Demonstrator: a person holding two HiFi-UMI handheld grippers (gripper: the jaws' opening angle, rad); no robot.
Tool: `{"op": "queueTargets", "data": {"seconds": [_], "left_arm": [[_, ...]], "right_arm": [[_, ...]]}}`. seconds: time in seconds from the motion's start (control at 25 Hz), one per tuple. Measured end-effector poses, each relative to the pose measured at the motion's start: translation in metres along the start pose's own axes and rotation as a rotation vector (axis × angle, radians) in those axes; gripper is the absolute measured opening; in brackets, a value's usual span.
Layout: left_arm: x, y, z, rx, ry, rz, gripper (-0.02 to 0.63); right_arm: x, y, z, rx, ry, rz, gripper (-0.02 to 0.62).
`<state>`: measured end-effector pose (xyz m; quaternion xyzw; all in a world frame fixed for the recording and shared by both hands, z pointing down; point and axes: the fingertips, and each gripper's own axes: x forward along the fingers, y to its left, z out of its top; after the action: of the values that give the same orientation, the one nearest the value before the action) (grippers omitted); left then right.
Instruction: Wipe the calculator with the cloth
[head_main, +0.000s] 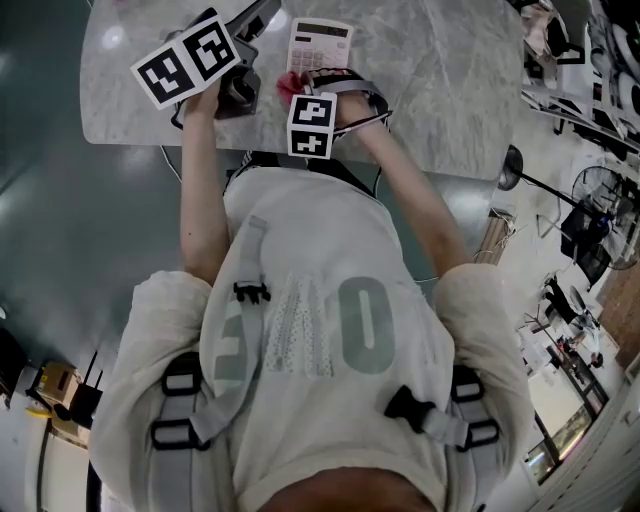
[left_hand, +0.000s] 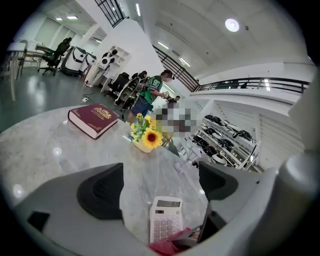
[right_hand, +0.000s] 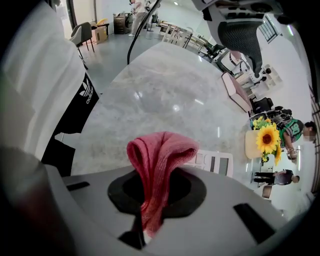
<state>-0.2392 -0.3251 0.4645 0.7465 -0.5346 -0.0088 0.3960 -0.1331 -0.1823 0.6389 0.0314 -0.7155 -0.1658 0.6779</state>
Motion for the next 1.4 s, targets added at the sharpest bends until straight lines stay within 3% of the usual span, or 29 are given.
{"op": "queueTargets", "data": {"seconds": [0.44,0.6,0.76,0.96,1.16,1.28,1.4], "left_arm": [[-0.011,-0.012,0.014,0.025,-0.050,0.001,0.469],[-0.013,-0.028,0.033,0.067,-0.094,-0.011,0.470],[-0.024,-0.062,0.067,0.132,-0.179,-0.050,0.469],[-0.037,-0.116,0.107,0.279,-0.326,-0.094,0.468],[-0.073,-0.168,0.125,0.430,-0.477,-0.127,0.461],[-0.090,-0.198,0.140,0.569,-0.566,-0.140,0.373],[-0.101,-0.223,0.138,0.628,-0.594,-0.199,0.320]], "right_arm": [[-0.004,0.000,0.002,0.011,-0.026,0.012,0.054],[-0.021,-0.029,0.001,0.042,-0.069,-0.057,0.055],[-0.066,-0.091,-0.004,0.135,-0.142,-0.206,0.055],[-0.162,-0.177,-0.025,0.266,-0.291,-0.505,0.055],[-0.258,-0.205,-0.046,0.421,-0.484,-0.718,0.055],[-0.302,-0.218,-0.058,0.526,-0.611,-0.833,0.055],[-0.335,-0.217,-0.073,0.642,-0.733,-0.928,0.055]]}}
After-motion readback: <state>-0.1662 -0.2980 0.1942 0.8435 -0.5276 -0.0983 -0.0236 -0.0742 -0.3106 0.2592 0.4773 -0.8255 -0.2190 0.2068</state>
